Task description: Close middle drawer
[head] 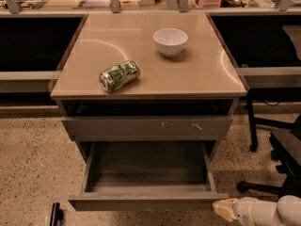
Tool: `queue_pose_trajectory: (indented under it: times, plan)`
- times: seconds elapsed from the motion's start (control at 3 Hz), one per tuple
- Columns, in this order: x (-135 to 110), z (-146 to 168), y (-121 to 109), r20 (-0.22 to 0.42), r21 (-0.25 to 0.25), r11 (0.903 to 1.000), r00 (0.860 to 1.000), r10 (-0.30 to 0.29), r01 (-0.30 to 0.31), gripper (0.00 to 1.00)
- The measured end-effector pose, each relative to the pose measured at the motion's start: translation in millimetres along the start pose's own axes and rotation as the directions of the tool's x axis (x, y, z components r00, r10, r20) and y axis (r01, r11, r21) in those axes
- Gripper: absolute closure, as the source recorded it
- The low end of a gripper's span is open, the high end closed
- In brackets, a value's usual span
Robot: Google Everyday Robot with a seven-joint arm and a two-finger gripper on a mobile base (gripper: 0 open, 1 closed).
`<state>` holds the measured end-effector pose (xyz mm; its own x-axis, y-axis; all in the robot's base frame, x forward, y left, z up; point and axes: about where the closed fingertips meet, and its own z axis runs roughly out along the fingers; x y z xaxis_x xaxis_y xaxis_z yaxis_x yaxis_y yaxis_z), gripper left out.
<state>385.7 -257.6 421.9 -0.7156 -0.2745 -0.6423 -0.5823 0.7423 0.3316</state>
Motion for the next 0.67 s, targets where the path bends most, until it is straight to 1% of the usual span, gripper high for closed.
queue_pose_trajectory:
  times: [0.33, 0.67]
  plan:
    - [-4, 12, -12, -0.012, 0.012, 0.9998, 1.0, -0.014, 0.014, 1.0]
    - [-29, 27, -33, -0.025, 0.031, 0.9973, 0.998, -0.066, 0.067, 1.0]
